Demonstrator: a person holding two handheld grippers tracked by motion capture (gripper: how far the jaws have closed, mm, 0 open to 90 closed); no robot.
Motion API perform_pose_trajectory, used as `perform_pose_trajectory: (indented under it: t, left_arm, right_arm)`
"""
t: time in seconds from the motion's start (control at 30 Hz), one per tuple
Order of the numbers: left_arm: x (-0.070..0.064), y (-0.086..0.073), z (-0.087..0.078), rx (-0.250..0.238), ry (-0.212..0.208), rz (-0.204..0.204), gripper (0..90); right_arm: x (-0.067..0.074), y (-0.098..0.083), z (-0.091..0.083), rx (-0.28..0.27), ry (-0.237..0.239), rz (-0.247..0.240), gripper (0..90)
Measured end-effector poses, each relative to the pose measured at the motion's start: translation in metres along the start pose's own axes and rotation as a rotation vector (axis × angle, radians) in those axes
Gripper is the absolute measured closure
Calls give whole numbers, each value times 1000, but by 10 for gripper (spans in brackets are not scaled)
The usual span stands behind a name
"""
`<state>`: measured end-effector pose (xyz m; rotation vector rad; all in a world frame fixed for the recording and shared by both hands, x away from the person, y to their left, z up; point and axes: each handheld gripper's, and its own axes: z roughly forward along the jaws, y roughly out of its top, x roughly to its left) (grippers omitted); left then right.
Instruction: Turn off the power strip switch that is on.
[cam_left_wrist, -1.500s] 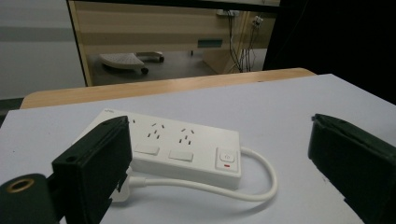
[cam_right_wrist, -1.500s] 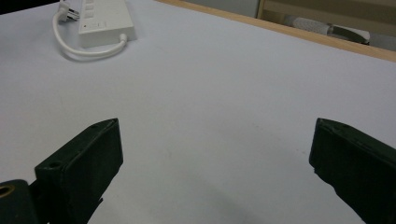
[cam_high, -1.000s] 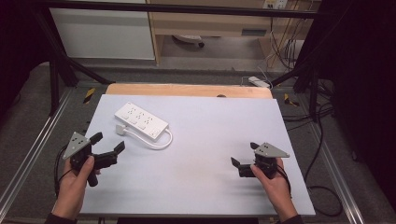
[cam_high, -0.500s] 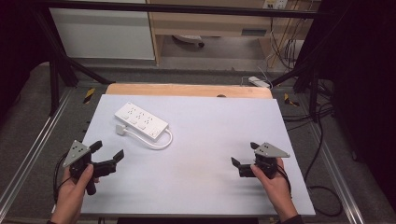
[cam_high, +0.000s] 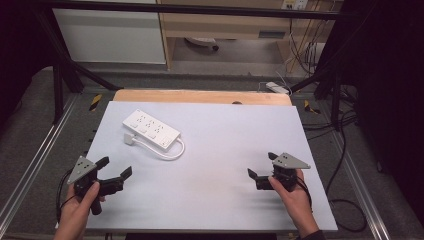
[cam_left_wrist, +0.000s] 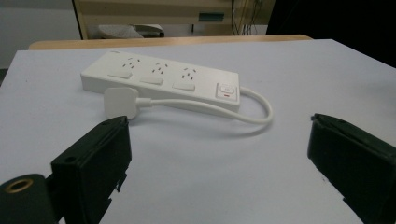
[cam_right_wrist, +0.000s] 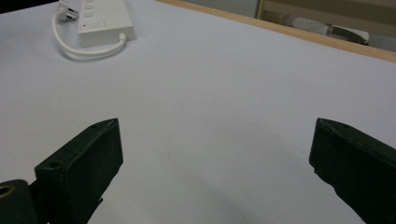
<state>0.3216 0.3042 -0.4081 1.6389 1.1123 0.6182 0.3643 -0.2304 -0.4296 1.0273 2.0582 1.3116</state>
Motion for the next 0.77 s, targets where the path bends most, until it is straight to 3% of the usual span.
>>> perform_pose_trajectory:
  t: [0.33, 0.57, 0.7, 0.77]
  left_arm:
    - [-6, -5, 3, 28, -23, 12, 61]
    - [-18, -12, 7, 60, -56, 34, 61]
    - [-26, -15, 11, 79, -68, 67, 61]
    - [-27, -14, 12, 80, -69, 80, 60]
  right_arm:
    - [0, 0, 0, 1, 0, 1, 31]
    - [-2, -1, 1, 10, -8, 7, 31]
    - [-3, -3, 4, 36, -29, 15, 32]
    - [-6, -6, 8, 85, -64, 34, 37]
